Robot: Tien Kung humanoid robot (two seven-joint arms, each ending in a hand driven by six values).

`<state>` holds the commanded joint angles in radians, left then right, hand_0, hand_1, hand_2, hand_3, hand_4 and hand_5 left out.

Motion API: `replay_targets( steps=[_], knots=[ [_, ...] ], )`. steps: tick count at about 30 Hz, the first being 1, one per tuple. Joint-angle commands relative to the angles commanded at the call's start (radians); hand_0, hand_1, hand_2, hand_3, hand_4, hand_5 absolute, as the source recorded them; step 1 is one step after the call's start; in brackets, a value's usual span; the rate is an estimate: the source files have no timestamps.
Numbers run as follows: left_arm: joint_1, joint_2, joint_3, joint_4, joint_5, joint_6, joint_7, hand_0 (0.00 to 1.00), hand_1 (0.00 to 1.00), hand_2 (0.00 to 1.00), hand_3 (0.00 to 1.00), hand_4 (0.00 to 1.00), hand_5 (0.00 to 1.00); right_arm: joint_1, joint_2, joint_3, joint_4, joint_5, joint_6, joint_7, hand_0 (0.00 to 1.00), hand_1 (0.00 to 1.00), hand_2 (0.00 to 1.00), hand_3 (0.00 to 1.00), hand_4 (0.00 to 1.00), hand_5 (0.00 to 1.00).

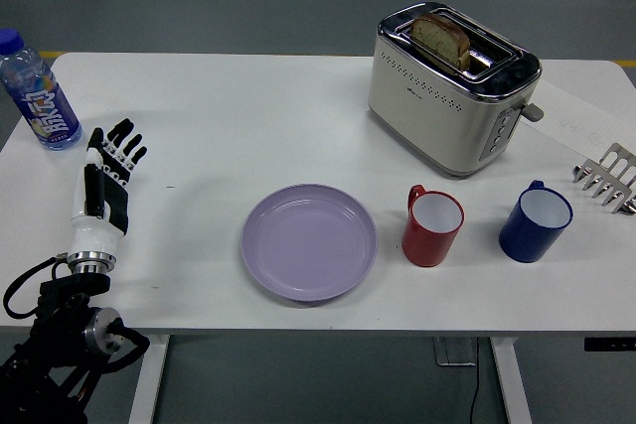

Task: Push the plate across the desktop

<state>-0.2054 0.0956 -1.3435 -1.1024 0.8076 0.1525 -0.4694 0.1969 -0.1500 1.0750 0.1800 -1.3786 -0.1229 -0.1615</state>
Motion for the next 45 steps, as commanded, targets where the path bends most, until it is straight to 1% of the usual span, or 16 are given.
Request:
replay_targets(
  steps=[1, 2, 4, 8, 9, 11, 13, 16, 20, 25, 29, 36, 45],
  knots=[
    [0.004, 0.008, -0.035, 0.001, 0.022, -0.024, 0.026, 0.773, 0.802, 0.816, 0.719, 0.598, 0.998, -0.001, 0.0, 0.001, 0.0, -0.001, 0.0, -0.001, 0.636, 0.607, 0.666, 0.607, 0.185, 0.114],
    [0.006, 0.011, -0.052, 0.001, 0.029, -0.033, 0.036, 0.773, 0.802, 0.816, 0.719, 0.598, 0.998, -0.001, 0.0, 0.001, 0.0, -0.001, 0.0, -0.001, 0.636, 0.607, 0.666, 0.607, 0.185, 0.114],
    [0.018, 0.031, -0.113, 0.004, 0.082, -0.084, 0.088, 0.773, 0.802, 0.816, 0.719, 0.598, 0.998, -0.003, 0.001, 0.003, 0.0, -0.004, 0.0, -0.002, 0.636, 0.607, 0.666, 0.607, 0.185, 0.114],
    [0.033, 0.053, -0.195, 0.006, 0.152, -0.162, 0.164, 0.769, 0.797, 0.805, 0.713, 0.601, 0.998, -0.005, 0.001, 0.005, 0.0, -0.004, -0.001, -0.003, 0.636, 0.606, 0.666, 0.607, 0.185, 0.113],
    [0.036, 0.057, -0.213, 0.006, 0.162, -0.178, 0.174, 0.769, 0.797, 0.805, 0.713, 0.601, 0.998, -0.006, 0.001, 0.005, 0.0, -0.004, -0.001, -0.003, 0.636, 0.606, 0.666, 0.607, 0.185, 0.113],
    [0.039, 0.059, -0.223, 0.006, 0.169, -0.187, 0.18, 0.769, 0.797, 0.805, 0.713, 0.601, 0.998, -0.006, 0.001, 0.005, 0.0, -0.004, -0.002, -0.004, 0.636, 0.606, 0.666, 0.607, 0.185, 0.113],
    [0.047, 0.064, -0.28, 0.002, 0.193, -0.229, 0.221, 0.77, 0.797, 0.8, 0.715, 0.602, 0.998, -0.009, 0.003, 0.006, 0.0, -0.003, -0.003, -0.005, 0.636, 0.606, 0.665, 0.607, 0.185, 0.113],
    [0.052, 0.068, -0.323, 0.0, 0.209, -0.262, 0.268, 0.77, 0.797, 0.8, 0.715, 0.602, 0.998, -0.011, 0.003, 0.007, 0.0, -0.007, -0.002, -0.006, 0.636, 0.606, 0.665, 0.607, 0.185, 0.113],
    [0.056, 0.07, -0.353, -0.006, 0.213, -0.278, 0.309, 0.77, 0.798, 0.8, 0.718, 0.603, 0.998, -0.012, 0.004, 0.007, 0.0, -0.005, -0.002, -0.006, 0.636, 0.606, 0.665, 0.607, 0.185, 0.114],
    [0.06, 0.074, -0.376, -0.011, 0.194, -0.275, 0.345, 0.771, 0.799, 0.801, 0.721, 0.611, 0.998, -0.013, 0.005, 0.003, 0.0, 0.003, -0.003, -0.004, 0.636, 0.607, 0.665, 0.607, 0.185, 0.113],
    [0.057, 0.073, -0.38, -0.011, 0.172, -0.266, 0.348, 0.771, 0.799, 0.801, 0.721, 0.611, 0.998, -0.011, 0.005, 0.002, 0.0, 0.004, -0.002, -0.004, 0.636, 0.607, 0.665, 0.607, 0.185, 0.113],
    [0.051, 0.072, -0.388, -0.011, 0.163, -0.257, 0.354, 0.772, 0.8, 0.805, 0.724, 0.612, 0.998, -0.007, 0.004, -0.002, 0.0, 0.01, -0.002, -0.003, 0.636, 0.607, 0.666, 0.607, 0.186, 0.113],
    [0.051, 0.067, -0.399, -0.01, 0.159, -0.258, 0.374, 0.771, 0.801, 0.807, 0.73, 0.623, 0.998, -0.005, 0.003, -0.003, 0.0, 0.009, -0.001, -0.001, 0.636, 0.606, 0.666, 0.607, 0.185, 0.113]
  ],
)
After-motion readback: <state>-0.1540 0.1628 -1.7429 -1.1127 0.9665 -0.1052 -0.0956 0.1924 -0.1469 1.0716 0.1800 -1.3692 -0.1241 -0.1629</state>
